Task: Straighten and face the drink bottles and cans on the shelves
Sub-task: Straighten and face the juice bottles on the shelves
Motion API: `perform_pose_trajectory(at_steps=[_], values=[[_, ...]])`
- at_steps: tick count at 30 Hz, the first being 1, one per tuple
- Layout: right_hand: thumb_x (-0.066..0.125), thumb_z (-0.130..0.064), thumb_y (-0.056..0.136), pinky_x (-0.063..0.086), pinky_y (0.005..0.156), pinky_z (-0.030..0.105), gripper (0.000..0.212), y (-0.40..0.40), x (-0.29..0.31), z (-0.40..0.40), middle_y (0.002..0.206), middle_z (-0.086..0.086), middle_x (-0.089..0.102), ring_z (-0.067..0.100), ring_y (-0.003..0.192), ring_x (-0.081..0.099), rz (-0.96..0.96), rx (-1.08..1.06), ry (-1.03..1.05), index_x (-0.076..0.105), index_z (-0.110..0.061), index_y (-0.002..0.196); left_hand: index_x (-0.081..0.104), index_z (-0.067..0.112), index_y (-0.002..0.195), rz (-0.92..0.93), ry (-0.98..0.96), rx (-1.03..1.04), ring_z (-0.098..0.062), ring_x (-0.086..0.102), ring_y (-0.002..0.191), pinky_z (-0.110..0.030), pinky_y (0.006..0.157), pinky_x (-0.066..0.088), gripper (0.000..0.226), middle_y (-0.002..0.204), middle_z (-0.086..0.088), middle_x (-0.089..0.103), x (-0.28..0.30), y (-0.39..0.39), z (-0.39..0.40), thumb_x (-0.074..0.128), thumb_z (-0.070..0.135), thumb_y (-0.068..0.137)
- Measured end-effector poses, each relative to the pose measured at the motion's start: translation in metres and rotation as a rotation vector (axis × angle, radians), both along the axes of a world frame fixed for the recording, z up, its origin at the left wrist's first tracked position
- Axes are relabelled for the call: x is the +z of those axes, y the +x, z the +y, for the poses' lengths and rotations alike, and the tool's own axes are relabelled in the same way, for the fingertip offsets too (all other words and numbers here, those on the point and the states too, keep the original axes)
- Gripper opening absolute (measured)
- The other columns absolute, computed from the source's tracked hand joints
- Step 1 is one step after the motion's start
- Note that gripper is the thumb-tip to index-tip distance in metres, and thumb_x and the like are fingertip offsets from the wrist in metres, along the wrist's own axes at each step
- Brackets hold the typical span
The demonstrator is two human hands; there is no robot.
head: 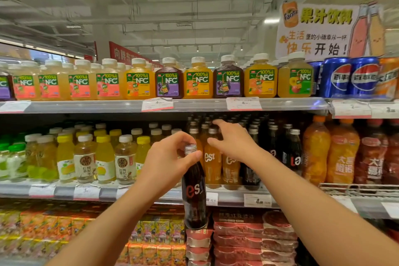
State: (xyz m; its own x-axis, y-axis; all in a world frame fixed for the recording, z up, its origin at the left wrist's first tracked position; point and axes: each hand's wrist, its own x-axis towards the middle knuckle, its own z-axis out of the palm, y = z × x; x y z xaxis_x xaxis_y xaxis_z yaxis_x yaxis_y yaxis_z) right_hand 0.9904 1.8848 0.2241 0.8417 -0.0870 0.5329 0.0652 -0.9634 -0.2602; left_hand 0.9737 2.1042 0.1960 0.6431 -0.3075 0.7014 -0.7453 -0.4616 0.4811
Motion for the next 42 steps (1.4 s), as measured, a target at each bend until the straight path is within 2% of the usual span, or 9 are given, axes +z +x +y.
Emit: perform_pose_trajectory(at_steps=[3,6,10,18,22,27,32,36,42], values=[[0.06,-0.033,0.093,0.06,0.079,0.034,0.031,-0.047,-0.021,-0.003,0.103,-0.014,0.071,0.004,0.084,0.071,-0.087,0.286,0.258,0.062,-0.037,0.123,0.066,0.037,0.1,-0.001,-0.054,0.014,0.003,0.065,0.089,-0.032,0.079,0.059,0.021,0.097,0.021,0.069,0.0,0.001,-0.016,0.076,0.047,0.084],[0.067,-0.047,0.085,0.06,0.073,0.027,0.035,-0.085,-0.039,-0.002,0.105,-0.022,0.067,0.004,0.086,0.069,0.02,0.431,0.399,0.059,-0.051,0.119,0.067,0.035,0.102,-0.004,-0.079,0.003,0.001,0.066,0.087,-0.038,0.079,0.059,0.023,0.095,0.018,0.071,0.002,0.0,-0.039,0.076,0.047,0.085],[0.074,-0.07,0.069,0.057,0.073,0.028,0.06,-0.094,-0.055,-0.013,0.1,-0.022,0.064,0.0,0.085,0.063,-0.105,0.267,0.267,0.047,-0.05,0.12,0.065,0.039,0.101,-0.003,-0.091,-0.039,0.001,0.067,0.084,-0.037,0.075,0.06,0.024,0.09,0.018,0.07,0.0,-0.006,-0.08,0.075,0.053,0.084],[0.077,-0.053,0.08,0.053,0.078,0.024,0.056,-0.113,-0.058,-0.095,0.1,-0.019,0.068,0.002,0.092,0.065,-0.268,0.0,0.266,0.053,-0.034,0.127,0.058,0.039,0.124,-0.053,0.052,-0.1,0.008,0.06,0.103,-0.013,0.081,0.048,0.04,0.111,0.024,0.066,-0.026,-0.011,-0.124,0.058,0.061,0.09],[0.078,-0.044,0.083,0.046,0.069,0.024,0.057,-0.109,-0.048,-0.125,0.092,-0.014,0.066,0.001,0.069,0.059,-0.273,-0.091,0.239,0.052,-0.027,0.131,0.06,0.031,0.123,-0.175,0.18,0.039,-0.009,0.057,0.108,-0.032,0.089,0.051,0.026,0.117,0.014,0.063,-0.042,0.003,-0.119,0.061,0.036,0.097],[0.078,-0.043,0.085,0.044,0.068,0.032,0.064,-0.088,-0.05,-0.131,0.076,-0.013,0.057,0.013,0.071,0.057,-0.233,-0.167,0.213,0.046,-0.022,0.137,0.049,0.027,0.14,-0.19,0.14,0.261,-0.019,0.052,0.127,-0.037,0.092,0.053,0.047,0.142,0.005,0.051,-0.024,0.036,-0.113,0.063,0.028,0.095],[0.077,-0.044,0.086,0.047,0.071,0.032,0.067,-0.068,-0.049,-0.132,0.095,0.003,0.068,0.026,0.093,0.066,-0.192,-0.178,0.193,0.044,-0.019,0.139,0.039,0.022,0.152,-0.06,0.198,0.412,-0.027,0.062,0.12,-0.041,0.082,0.056,0.059,0.153,-0.004,0.047,-0.003,0.064,-0.106,0.059,0.039,0.099],[0.078,-0.046,0.085,0.044,0.07,0.028,0.07,-0.058,-0.053,-0.13,0.11,0.005,0.07,0.026,0.1,0.066,-0.143,-0.234,0.21,0.044,-0.019,0.14,0.046,0.024,0.148,-0.057,0.221,0.428,-0.028,0.064,0.118,-0.043,0.084,0.058,0.054,0.146,-0.004,0.054,0.006,0.071,-0.108,0.059,0.041,0.098],[0.061,-0.062,0.09,0.047,0.062,0.032,0.054,-0.053,-0.044,-0.13,0.09,0.0,0.066,0.027,0.089,0.066,-0.155,-0.35,0.124,0.052,-0.023,0.126,0.057,0.025,0.132,0.025,0.267,0.376,-0.023,0.069,0.091,-0.04,0.073,0.061,0.036,0.106,0.0,0.071,0.01,0.074,-0.114,0.058,0.039,0.099]])
